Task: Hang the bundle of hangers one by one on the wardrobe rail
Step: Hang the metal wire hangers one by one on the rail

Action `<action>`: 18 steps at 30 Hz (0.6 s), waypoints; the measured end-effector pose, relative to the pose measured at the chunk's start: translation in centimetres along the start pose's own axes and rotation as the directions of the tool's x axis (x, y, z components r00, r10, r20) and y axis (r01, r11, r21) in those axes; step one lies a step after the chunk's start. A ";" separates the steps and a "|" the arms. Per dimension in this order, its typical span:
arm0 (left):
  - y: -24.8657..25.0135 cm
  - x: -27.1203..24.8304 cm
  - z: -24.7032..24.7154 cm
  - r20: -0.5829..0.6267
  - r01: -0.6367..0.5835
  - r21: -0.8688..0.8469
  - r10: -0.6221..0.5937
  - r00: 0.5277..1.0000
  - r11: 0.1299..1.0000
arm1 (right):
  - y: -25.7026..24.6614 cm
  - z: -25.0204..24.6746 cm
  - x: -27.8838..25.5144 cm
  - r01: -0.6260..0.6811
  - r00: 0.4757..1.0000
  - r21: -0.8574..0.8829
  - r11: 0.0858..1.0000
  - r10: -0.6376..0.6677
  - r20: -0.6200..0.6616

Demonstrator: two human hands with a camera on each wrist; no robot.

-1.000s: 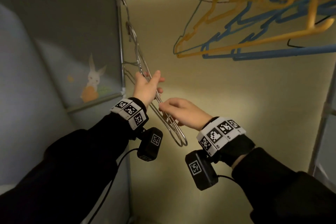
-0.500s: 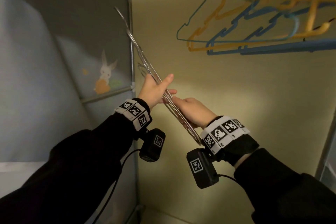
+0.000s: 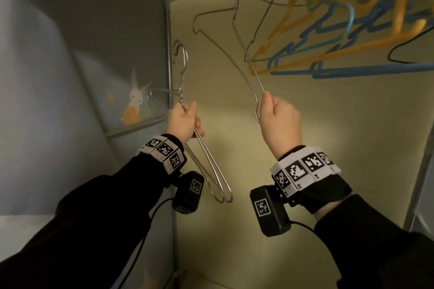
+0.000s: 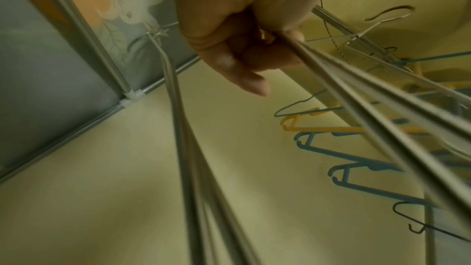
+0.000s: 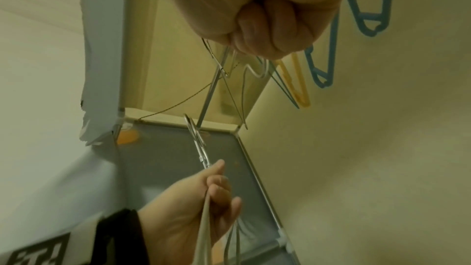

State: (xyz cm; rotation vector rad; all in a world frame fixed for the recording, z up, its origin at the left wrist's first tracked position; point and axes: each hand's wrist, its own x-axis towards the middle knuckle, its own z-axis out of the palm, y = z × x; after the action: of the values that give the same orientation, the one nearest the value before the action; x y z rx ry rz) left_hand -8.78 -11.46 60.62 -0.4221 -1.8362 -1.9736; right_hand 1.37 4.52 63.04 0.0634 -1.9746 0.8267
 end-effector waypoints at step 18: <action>2.3 3.4 0.3 -0.053 -0.152 0.088 0.157 0.986 0.985 | -0.7 -0.2 6.2 -0.040 0.993 -0.173 0.984 0.020 -0.112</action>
State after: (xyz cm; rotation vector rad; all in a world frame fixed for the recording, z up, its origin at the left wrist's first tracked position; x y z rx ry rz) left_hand -10.67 -11.59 64.27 -0.4602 -1.7856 -1.7812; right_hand -1.56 5.85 68.33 -0.1135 -1.9397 0.6583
